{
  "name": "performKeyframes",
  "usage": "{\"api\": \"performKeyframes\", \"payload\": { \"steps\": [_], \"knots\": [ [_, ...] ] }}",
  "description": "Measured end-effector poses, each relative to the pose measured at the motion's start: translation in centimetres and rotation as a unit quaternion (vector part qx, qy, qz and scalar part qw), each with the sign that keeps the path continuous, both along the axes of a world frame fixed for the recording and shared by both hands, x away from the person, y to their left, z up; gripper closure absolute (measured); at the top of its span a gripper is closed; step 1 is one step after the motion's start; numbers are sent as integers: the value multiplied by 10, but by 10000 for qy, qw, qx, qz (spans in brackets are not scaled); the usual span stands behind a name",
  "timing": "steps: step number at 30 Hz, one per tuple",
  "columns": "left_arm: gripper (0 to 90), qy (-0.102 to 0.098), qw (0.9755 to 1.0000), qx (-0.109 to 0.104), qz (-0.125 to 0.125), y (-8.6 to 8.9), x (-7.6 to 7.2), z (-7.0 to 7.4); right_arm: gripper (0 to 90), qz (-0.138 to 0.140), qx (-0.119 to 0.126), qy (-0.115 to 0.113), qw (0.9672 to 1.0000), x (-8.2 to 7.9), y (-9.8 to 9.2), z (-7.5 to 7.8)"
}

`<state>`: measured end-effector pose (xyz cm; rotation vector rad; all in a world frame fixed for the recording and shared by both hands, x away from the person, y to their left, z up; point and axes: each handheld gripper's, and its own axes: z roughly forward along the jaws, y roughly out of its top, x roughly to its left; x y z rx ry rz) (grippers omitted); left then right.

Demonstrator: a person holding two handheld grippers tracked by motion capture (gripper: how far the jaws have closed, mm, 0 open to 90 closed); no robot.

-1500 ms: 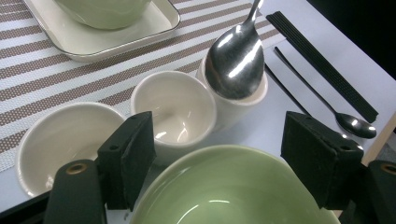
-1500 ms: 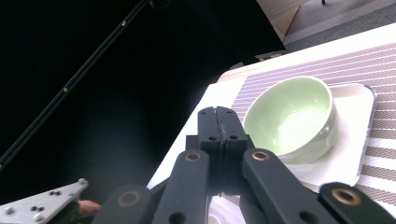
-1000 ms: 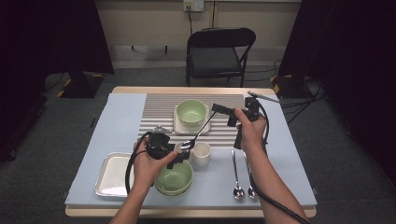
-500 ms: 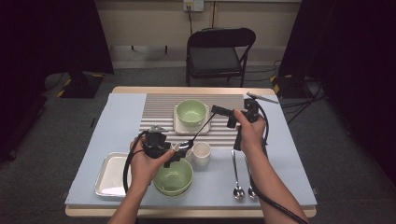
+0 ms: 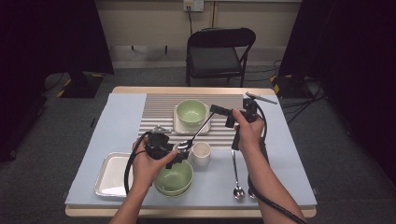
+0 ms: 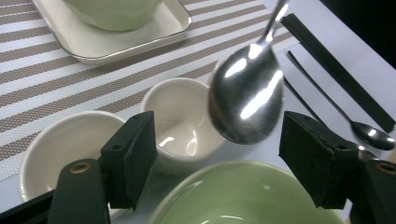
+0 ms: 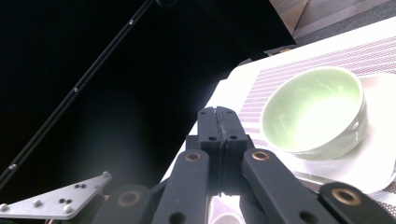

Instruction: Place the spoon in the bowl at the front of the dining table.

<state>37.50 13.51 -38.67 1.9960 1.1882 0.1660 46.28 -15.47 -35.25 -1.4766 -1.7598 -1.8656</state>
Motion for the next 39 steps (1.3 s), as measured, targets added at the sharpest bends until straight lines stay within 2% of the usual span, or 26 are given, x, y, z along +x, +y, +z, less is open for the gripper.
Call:
{"api": "performKeyframes", "payload": {
  "steps": [5,10,18,27,28,31,39],
  "knots": [
    [274,-99,9998,42,158,6,1,1,900,-5,24,51,10000,0,-1,0],
    [274,-99,9995,91,298,12,4,1,900,2,59,101,9999,-1,-2,-1],
    [281,-64,9999,-45,143,12,2,2,900,-158,35,8,9999,-1,-2,1],
    [257,-62,10000,40,-11,19,-1,4,900,-354,21,-68,9993,5,-12,4],
    [256,-48,10000,-7,-18,19,-2,4,900,-387,15,-70,9992,6,-14,4],
    [252,-60,10000,46,-27,22,-2,6,900,-462,-29,-59,9989,10,-19,2],
    [250,9,10000,6,-83,27,-4,6,900,-620,-46,-57,9980,16,-29,2]
  ]
}}
